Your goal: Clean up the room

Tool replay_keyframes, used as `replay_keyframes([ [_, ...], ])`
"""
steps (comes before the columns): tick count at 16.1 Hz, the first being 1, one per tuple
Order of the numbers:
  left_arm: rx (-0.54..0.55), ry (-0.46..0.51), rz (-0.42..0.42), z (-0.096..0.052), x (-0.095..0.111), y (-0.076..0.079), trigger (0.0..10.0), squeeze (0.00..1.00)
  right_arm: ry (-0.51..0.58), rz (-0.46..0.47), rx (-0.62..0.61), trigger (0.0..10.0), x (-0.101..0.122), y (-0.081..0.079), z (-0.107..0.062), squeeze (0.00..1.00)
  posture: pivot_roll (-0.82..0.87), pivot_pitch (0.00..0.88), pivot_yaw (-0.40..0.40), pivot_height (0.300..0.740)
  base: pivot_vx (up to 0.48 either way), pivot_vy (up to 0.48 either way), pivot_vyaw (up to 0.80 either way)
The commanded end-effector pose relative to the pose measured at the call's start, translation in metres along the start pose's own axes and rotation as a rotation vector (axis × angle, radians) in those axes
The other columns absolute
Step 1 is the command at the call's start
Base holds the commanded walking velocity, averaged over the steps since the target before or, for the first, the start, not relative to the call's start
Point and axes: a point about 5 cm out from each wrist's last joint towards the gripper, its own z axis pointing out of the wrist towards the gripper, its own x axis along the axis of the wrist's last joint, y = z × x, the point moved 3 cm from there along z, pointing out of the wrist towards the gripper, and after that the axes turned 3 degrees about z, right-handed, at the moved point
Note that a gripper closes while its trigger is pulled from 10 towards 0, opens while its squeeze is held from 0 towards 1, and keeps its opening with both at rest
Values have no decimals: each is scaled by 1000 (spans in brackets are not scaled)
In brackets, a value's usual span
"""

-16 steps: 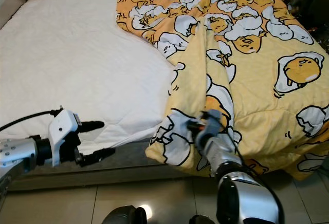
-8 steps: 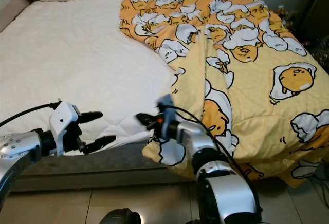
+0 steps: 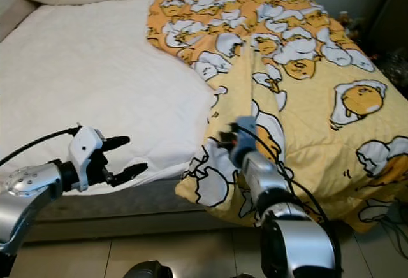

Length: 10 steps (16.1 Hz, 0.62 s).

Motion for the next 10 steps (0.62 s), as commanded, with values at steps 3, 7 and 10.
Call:
replay_keyframes([
  [3, 3, -5, 32, 1, 2, -1, 10000, 0, -34, 77, -107, 10000, -17, 13, -5, 1000, 158, 0, 96, 740, 0, 0, 0],
  [7, -5, -25, 30, -6, -2, 1, 10000, 0, -36, 126, -203, 10000, -18, 29, -9, 1000, 172, 0, 103, 740, 0, 0, 0],
  [10, -19, -40, 35, -13, -3, 6, 10000, 0, -39, 163, -227, 10000, -17, 37, -11, 1000, 200, 0, 107, 740, 0, 0, 0],
])
